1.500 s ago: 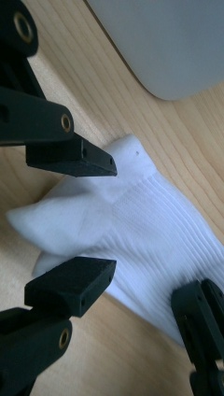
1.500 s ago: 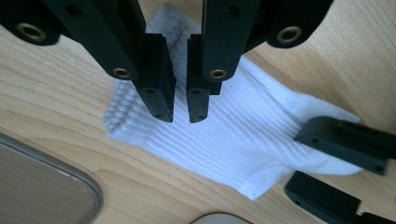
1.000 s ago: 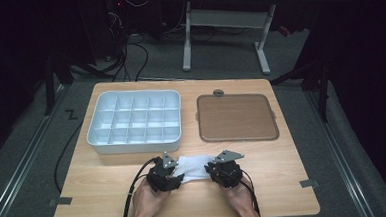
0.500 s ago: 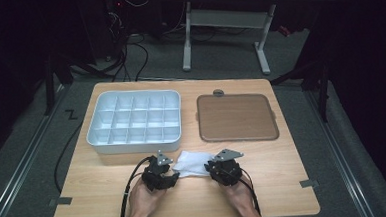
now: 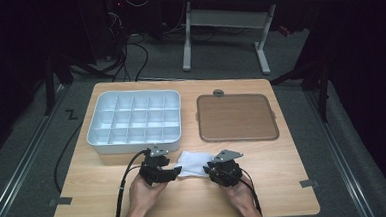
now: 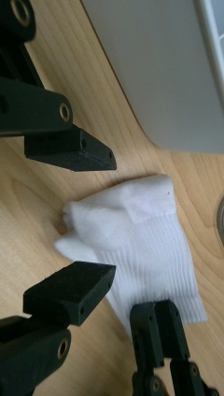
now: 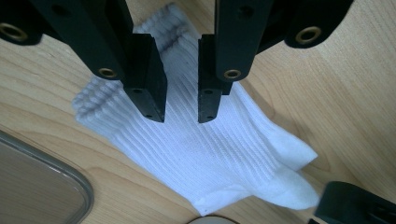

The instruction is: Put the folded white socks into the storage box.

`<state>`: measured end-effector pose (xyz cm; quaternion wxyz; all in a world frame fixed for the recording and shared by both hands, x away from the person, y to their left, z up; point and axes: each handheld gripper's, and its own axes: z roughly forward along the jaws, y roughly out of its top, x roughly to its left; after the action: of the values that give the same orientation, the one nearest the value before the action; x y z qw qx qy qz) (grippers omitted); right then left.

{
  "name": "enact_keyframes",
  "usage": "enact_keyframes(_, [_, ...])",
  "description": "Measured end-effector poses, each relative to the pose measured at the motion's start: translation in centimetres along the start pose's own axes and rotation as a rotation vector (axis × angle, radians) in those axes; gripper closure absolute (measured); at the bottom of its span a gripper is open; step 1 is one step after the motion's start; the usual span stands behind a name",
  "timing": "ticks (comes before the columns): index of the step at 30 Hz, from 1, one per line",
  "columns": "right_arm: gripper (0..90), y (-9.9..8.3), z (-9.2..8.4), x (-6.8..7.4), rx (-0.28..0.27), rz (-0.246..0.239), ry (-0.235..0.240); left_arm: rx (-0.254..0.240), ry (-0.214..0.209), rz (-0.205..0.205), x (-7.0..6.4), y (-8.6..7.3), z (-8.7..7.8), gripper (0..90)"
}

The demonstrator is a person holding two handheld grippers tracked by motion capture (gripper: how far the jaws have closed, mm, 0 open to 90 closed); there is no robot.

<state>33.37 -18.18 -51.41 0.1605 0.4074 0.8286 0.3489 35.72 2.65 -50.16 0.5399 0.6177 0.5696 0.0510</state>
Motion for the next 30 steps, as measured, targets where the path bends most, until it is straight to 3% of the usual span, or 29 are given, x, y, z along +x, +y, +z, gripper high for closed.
enact_keyframes(6, [73.8,0.3,-0.1,0.0,0.001,-0.008,0.001,0.008,0.026,-0.007,0.0,-0.1,1.8,44.7])
enact_keyframes(11, [74.6,0.5,-0.5,0.2,-0.033,0.016,0.005,0.029,0.055,0.0,0.3,-0.6,2.6,45.9])
enact_keyframes(17, [77.5,0.9,0.1,0.7,-0.028,0.026,0.003,0.065,0.055,0.021,0.0,-1.2,2.6,49.5])
enact_keyframes(23, [78.6,1.3,0.9,1.0,-0.027,0.056,-0.002,0.093,0.04,0.005,0.0,-1.9,2.0,52.0])
enact_keyframes(30, [79.5,1.4,1.9,1.1,0.0,0.052,0.003,0.013,0.002,-0.026,-0.4,-0.1,0.7,47.8])
